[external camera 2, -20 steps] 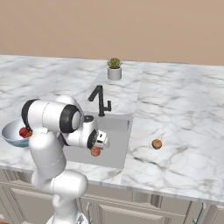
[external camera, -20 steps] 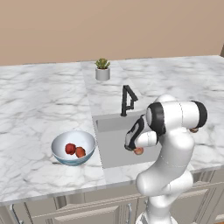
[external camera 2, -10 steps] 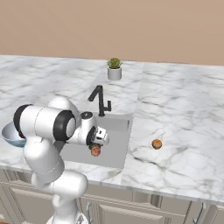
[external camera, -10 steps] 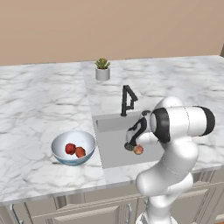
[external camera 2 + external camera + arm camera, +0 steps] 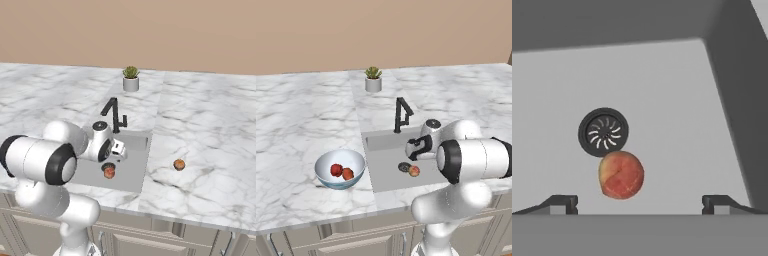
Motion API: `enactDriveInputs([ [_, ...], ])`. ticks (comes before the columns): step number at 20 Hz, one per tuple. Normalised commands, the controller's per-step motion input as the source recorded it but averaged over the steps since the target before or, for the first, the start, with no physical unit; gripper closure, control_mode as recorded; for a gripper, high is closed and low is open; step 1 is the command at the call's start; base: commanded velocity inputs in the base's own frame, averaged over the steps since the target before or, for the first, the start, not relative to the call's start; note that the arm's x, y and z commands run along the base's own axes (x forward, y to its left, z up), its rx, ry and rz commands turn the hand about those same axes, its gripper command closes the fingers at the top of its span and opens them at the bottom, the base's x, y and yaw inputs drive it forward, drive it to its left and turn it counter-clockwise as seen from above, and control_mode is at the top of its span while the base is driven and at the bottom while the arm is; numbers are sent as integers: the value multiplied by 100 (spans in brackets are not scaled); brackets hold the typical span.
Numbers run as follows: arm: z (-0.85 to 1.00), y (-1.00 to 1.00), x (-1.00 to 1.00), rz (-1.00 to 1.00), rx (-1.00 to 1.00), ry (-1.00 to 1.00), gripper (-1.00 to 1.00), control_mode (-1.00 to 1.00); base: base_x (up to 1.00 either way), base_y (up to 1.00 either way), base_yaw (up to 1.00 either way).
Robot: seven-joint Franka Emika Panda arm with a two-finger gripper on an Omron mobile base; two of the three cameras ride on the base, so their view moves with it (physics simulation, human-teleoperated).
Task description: There is a mixed pile of frozen fruits and vegetables on the counter. Locate all the frozen vegetables and place the items in a bowl on the counter. Take all the frozen fruits and defrost them in a running sink.
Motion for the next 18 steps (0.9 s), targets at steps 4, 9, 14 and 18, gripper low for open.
enactDriveInputs([
  [4,64,-24,-18,0,0,-3,-100,-100,0,0,0],
  [9,66,-22,-20,0,-1,0,-100,-100,0,0,0],
  [14,62,-24,-13,0,-4,0,-100,-100,0,0,0],
  [18,50,-25,-2,0,-4,2,-100,-100,0,0,0],
])
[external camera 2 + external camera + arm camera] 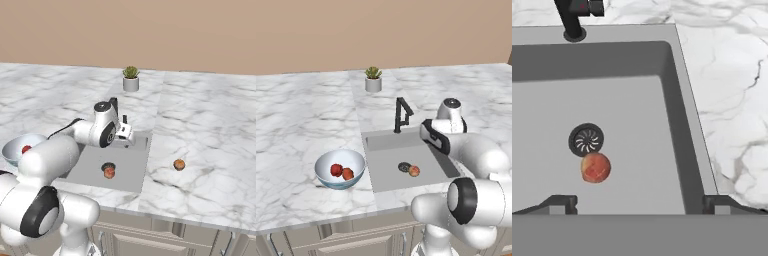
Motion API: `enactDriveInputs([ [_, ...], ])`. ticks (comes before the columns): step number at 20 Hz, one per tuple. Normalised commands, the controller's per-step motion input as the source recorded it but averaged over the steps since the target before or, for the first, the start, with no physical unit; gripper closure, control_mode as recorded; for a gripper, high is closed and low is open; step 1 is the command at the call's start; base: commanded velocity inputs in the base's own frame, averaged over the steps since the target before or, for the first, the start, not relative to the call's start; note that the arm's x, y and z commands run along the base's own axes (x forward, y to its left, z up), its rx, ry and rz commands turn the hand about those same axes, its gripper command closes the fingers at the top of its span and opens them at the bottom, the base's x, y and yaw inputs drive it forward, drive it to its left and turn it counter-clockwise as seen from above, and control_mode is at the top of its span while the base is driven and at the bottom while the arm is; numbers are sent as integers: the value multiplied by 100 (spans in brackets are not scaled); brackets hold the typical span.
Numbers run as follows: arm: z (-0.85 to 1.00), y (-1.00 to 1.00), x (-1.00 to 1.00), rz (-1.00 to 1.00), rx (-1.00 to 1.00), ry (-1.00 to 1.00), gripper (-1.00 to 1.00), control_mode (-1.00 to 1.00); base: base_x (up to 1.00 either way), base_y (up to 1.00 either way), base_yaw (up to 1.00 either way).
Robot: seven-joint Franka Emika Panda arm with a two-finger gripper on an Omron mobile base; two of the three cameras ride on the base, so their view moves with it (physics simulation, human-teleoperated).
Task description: There is a mixed pile of frozen fruits and vegetables on the counter. Locate all the frozen vegetables and place the items in a bowl on the counter. Take all the frozen fruits and defrost them in a running sink.
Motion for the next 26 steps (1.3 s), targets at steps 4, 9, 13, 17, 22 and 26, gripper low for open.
enactDriveInputs([
  [4,8,-43,0,-15,-5,11,-100,-100,0,0,0],
  [9,-4,-51,0,-22,-3,8,-100,-100,0,0,0],
  [13,-1,-50,-6,-15,0,0,-100,-100,0,0,0],
  [17,0,-54,-10,-16,0,0,-100,-100,0,0,0],
  [22,0,-55,-17,-17,0,0,-100,-100,0,0,0],
  [26,0,-61,-3,-17,0,0,-100,-100,0,0,0],
])
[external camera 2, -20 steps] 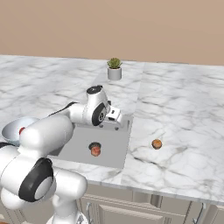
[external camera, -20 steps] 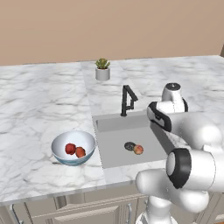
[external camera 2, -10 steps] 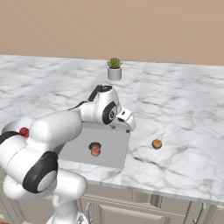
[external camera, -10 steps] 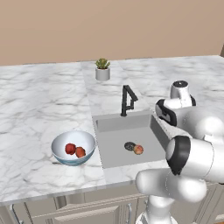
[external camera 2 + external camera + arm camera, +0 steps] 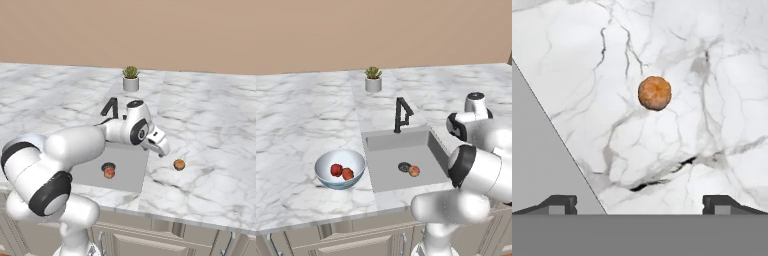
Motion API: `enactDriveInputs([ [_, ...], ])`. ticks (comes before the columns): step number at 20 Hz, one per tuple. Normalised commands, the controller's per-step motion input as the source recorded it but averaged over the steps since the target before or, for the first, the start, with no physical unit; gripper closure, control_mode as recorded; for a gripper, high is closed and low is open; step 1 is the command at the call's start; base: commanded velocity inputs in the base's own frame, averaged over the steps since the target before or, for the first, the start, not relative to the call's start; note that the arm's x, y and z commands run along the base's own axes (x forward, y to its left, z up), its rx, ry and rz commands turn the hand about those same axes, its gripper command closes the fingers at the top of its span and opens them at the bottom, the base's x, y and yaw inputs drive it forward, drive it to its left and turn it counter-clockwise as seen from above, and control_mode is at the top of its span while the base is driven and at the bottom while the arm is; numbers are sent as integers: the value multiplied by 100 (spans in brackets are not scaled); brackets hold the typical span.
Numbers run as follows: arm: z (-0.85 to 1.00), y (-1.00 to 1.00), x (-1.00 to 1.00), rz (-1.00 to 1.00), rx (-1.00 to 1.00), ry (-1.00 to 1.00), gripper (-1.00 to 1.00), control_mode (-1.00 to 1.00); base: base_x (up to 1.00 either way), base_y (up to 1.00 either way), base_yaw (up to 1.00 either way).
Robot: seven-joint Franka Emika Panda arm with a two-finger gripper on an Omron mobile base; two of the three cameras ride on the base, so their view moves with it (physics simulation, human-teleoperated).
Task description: There is a mixed pile of frozen fruits and vegetables on the counter. Locate all the frozen vegetables and place the items in a bowl on the counter. Take all the frozen fruits and defrost them in a running sink.
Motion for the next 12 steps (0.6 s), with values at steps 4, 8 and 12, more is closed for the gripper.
enactDriveInputs([
  [4,-1,-51,6,-14,0,3,-100,-100,0,0,0],
  [8,-4,-32,3,-7,2,3,-100,-100,0,0,0],
  [12,-11,-31,10,-1,12,2,-100,-100,0,0,0],
])
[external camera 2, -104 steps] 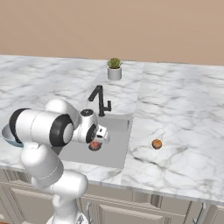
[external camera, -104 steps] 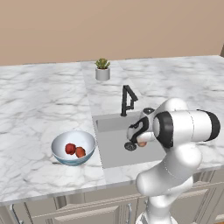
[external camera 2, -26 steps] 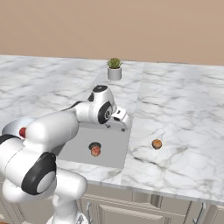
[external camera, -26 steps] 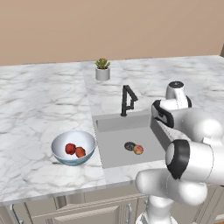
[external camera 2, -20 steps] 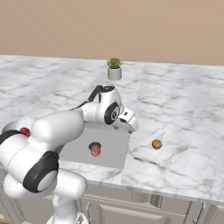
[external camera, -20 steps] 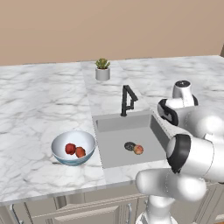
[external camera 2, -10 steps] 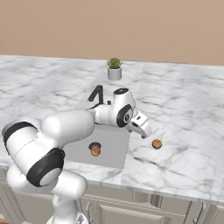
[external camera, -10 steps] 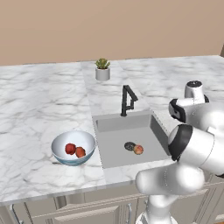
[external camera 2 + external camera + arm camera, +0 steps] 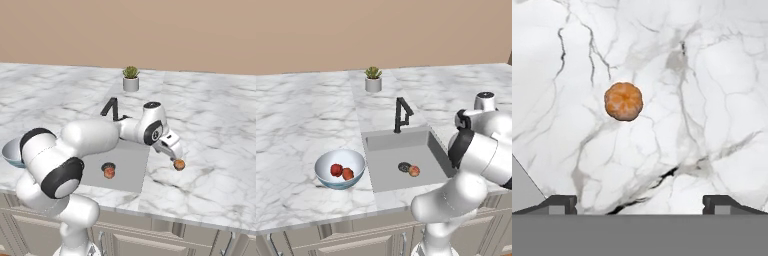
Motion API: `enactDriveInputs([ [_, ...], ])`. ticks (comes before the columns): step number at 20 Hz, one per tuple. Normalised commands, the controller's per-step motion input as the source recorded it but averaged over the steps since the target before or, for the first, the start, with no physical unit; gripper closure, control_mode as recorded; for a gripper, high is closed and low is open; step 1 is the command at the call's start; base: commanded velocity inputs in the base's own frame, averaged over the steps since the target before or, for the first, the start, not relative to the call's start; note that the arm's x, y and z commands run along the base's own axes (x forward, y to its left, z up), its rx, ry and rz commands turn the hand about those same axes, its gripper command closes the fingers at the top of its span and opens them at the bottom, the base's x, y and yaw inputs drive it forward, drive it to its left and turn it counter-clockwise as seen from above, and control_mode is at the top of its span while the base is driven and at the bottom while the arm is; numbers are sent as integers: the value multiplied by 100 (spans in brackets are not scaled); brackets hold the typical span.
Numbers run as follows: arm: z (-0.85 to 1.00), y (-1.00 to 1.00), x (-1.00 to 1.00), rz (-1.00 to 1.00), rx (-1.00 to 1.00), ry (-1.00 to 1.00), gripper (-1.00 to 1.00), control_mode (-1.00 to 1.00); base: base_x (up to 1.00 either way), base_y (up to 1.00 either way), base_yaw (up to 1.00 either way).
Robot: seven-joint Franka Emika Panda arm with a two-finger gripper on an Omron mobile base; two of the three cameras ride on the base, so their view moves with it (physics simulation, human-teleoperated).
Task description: There is a mixed pile of frozen fruits and vegetables on the counter. Locate all the frozen vegetables and place the items in a bowl on the counter. Take all the frozen fruits and defrost them in a running sink.
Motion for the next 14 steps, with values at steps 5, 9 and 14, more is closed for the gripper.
enactDriveInputs([
  [5,-17,-27,15,0,12,0,-100,-100,0,0,0],
  [9,-10,-22,34,1,4,-1,-100,-100,0,0,0],
  [14,-20,-7,25,1,0,-2,-100,-100,0,0,0],
])
